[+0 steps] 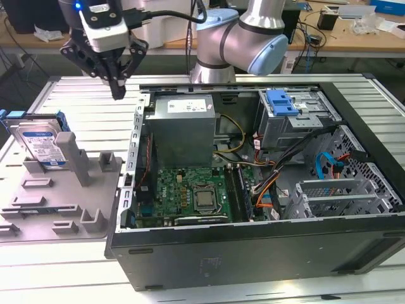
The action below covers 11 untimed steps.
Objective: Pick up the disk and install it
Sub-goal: 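Reach for the disk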
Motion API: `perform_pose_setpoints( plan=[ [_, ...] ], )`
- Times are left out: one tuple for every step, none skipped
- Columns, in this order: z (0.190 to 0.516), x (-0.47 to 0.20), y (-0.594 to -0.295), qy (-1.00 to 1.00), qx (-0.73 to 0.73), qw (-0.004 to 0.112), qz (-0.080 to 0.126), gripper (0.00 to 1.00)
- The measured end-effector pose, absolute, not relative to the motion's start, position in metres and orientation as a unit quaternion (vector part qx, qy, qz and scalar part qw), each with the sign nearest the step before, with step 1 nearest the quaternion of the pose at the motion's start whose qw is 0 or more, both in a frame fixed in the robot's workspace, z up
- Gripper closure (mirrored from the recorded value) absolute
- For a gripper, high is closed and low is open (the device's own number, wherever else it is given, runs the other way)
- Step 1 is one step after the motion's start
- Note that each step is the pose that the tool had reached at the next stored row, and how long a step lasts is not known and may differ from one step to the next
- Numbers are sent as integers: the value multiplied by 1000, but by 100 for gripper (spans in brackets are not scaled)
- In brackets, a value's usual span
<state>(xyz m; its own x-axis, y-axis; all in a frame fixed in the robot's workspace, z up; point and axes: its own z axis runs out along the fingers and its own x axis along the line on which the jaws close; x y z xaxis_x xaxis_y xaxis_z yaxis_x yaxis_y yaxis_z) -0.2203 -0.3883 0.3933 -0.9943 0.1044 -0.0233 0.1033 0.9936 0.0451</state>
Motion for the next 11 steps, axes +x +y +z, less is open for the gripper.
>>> perform_pose_setpoints(
  plan=[
    [393, -223, -388, 998, 53, 13, 22, 89],
    [393, -227, -387, 998, 53, 13, 22, 89],
    [393, -230, -387, 998, 54, 13, 22, 89],
    [393, -234, -387, 998, 54, 13, 22, 89],
    [393, -237, -386, 998, 55, 13, 22, 89],
    [393, -241, -386, 998, 55, 13, 22, 89],
    [393, -244, -386, 998, 56, 13, 22, 89],
    [393, -247, -385, 998, 56, 13, 22, 89],
    [393, -250, -385, 998, 57, 13, 22, 89],
    [393, -253, -385, 998, 57, 13, 22, 89],
    [393, -260, -384, 998, 58, 13, 22, 89]
  ],
)
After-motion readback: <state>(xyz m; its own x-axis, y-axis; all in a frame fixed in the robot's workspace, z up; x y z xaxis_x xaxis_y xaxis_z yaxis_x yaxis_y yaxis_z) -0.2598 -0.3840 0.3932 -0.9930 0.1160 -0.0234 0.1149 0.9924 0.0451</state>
